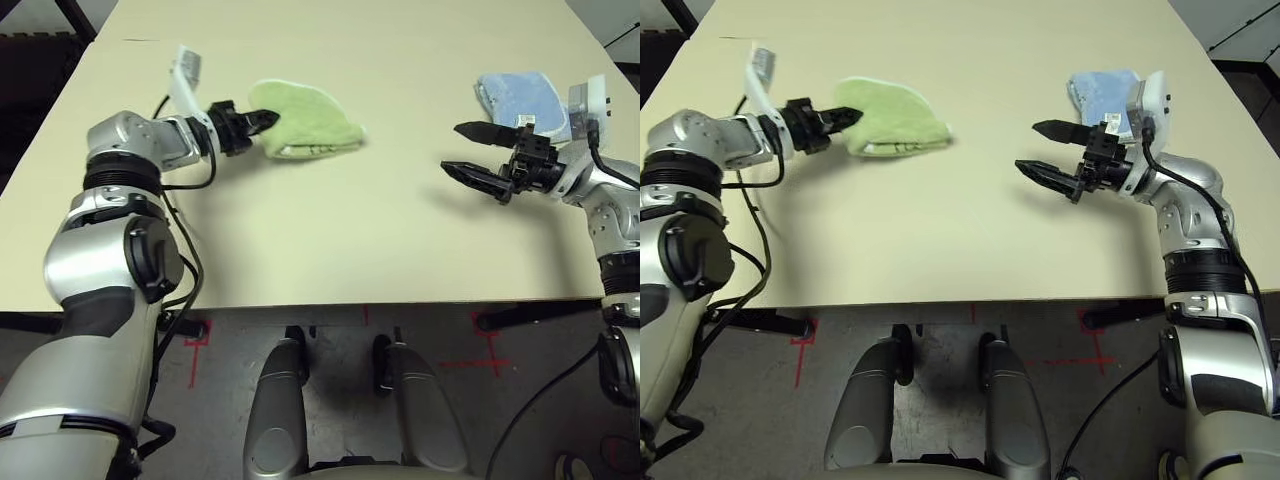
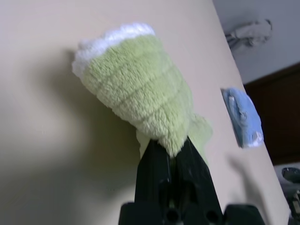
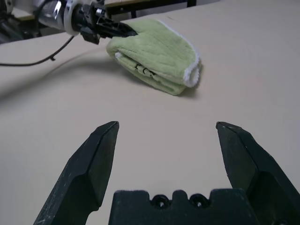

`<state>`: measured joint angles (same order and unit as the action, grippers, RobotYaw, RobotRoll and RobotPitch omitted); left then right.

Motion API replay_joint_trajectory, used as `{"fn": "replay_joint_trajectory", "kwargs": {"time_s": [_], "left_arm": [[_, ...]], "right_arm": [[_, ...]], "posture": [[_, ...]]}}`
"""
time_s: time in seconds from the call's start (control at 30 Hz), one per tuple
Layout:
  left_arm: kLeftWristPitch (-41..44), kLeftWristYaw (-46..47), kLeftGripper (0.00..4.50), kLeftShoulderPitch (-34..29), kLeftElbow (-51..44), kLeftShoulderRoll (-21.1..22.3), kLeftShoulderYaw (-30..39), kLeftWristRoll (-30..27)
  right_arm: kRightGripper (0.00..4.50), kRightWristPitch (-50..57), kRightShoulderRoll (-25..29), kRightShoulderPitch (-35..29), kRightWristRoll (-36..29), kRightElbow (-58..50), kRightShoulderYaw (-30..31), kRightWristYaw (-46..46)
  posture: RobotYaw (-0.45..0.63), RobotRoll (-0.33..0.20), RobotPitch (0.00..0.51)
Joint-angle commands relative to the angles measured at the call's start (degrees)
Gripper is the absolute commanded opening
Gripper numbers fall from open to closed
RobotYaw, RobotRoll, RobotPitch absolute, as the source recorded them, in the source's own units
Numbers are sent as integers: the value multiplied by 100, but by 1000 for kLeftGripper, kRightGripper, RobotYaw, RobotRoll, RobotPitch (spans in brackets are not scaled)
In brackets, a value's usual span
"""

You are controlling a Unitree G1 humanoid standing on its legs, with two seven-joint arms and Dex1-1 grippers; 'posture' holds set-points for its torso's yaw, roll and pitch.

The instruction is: Fold the towel and set it aside.

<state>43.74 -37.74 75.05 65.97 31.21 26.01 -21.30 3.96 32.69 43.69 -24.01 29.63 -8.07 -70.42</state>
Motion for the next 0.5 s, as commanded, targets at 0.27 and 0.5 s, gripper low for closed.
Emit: {"fn": "replay_joint_trajectory", "kwargs": {"time_s": [0.27, 0.5], "left_arm": [[-1744, 1310, 25, -444, -266, 140, 1180, -814], [-2736, 1967, 25, -879, -131, 149, 1434, -941]], "right_arm": [[4500, -152, -193, 96, 0, 111, -27, 110], [4500, -110, -188, 111, -9, -18, -3, 91]], "posture": [[61, 0, 236], [61, 0, 236]]}}
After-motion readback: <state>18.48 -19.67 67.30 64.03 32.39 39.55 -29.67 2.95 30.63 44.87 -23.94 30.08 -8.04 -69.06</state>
